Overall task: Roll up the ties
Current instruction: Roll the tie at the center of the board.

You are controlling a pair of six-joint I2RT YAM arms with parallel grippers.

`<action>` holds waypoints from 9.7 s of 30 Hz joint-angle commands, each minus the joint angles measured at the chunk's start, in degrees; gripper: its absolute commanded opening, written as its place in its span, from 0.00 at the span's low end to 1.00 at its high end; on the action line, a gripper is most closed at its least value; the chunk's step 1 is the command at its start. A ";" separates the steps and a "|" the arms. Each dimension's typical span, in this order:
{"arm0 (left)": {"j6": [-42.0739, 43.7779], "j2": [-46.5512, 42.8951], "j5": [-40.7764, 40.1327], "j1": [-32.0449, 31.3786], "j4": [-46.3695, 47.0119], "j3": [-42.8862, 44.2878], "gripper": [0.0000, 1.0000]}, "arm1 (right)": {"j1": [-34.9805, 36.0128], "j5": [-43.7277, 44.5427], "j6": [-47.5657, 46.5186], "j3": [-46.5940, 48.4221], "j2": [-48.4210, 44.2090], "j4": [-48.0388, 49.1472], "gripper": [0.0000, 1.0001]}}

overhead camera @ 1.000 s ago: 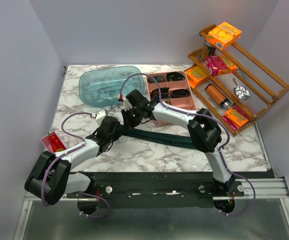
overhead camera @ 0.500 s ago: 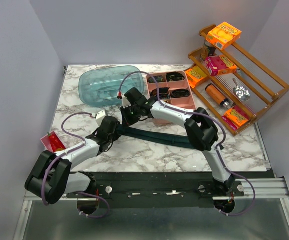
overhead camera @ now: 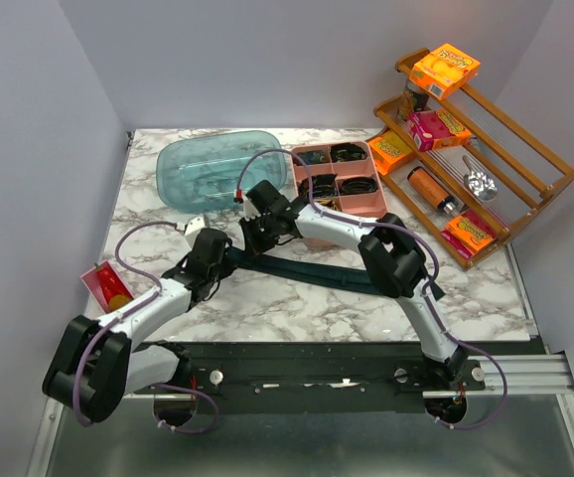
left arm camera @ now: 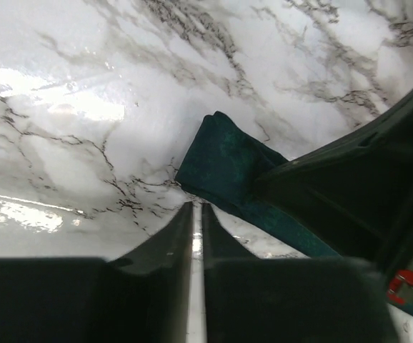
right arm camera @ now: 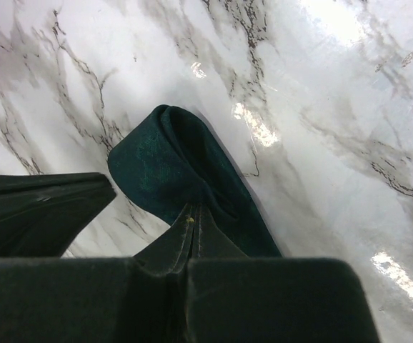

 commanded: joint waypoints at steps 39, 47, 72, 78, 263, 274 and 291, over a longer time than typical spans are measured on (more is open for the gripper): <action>1.69 19.50 33.81 18.01 41.05 -7.74 0.32 | -2.52 -5.71 -1.41 -0.67 2.62 -1.75 0.04; 2.22 13.89 32.14 17.92 38.25 -9.14 0.17 | -2.08 -7.39 -2.64 2.14 4.38 -3.77 0.04; 5.65 -7.21 5.42 4.91 9.15 -5.19 0.00 | 0.12 -4.05 -3.34 7.33 4.64 -6.67 0.04; 4.15 -8.18 3.40 4.38 8.98 -5.28 0.00 | 0.03 -3.52 -3.52 8.03 5.61 -7.38 0.04; 2.39 9.23 35.04 10.89 36.50 -13.72 0.22 | -0.94 -3.51 -2.99 -11.57 -6.25 -2.36 0.04; 9.25 1.14 26.26 8.35 13.67 -4.58 0.00 | -0.94 -6.07 -2.90 -8.23 -5.73 -2.54 0.04; 14.35 2.10 6.75 -4.75 -2.62 8.17 0.00 | -0.32 -7.65 -1.85 -3.92 -1.42 -3.16 0.04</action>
